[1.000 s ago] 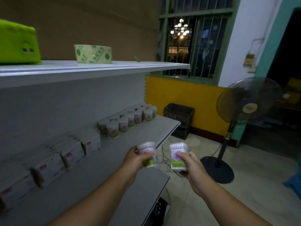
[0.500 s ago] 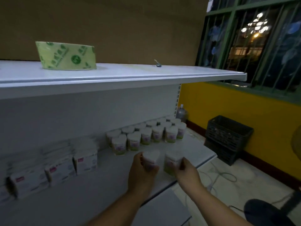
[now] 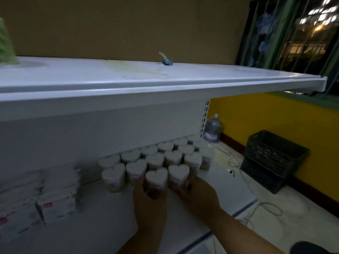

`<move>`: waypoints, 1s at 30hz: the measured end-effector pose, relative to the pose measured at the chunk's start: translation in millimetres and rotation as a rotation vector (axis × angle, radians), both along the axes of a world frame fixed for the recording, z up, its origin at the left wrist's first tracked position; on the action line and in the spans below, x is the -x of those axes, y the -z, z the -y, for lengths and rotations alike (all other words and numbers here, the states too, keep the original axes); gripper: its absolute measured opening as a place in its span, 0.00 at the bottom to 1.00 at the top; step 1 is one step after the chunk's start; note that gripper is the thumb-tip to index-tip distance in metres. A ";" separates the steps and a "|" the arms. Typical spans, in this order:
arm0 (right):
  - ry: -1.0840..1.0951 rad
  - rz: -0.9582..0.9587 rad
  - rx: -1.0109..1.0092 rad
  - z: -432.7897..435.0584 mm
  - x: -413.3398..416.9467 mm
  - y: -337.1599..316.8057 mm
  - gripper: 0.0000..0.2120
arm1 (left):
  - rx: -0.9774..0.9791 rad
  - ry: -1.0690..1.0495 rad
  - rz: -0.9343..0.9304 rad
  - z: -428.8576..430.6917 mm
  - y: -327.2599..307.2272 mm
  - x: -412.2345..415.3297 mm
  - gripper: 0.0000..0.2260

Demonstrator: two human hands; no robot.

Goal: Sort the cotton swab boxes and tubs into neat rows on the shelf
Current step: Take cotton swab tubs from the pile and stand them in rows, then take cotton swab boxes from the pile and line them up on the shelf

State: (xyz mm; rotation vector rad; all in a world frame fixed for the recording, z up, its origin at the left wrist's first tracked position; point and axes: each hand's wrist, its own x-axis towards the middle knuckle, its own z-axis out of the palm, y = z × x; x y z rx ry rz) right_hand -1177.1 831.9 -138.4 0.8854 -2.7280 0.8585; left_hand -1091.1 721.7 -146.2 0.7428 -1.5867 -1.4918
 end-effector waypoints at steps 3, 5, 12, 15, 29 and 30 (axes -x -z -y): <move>-0.048 -0.044 -0.058 4.1 11.7 -1.9 0.23 | -0.040 -0.042 0.030 0.1 4.5 8.3 0.28; -0.068 -0.027 -0.043 6.2 16.8 -2.2 0.25 | 0.004 -0.081 0.060 -1.5 4.7 12.1 0.27; -0.138 0.084 0.101 1.5 26.2 5.3 0.24 | 0.140 -0.125 0.153 -10.3 2.6 14.0 0.18; -0.160 0.132 0.135 0.0 31.6 7.1 0.23 | 0.159 -0.160 0.177 -14.2 3.0 15.4 0.20; -0.182 0.249 0.152 -8.0 37.2 5.6 0.22 | 0.179 -0.220 0.336 -20.6 -3.4 14.8 0.23; -0.204 0.268 0.165 -12.5 35.6 4.4 0.21 | 0.166 -0.211 0.329 -20.7 -4.7 12.8 0.24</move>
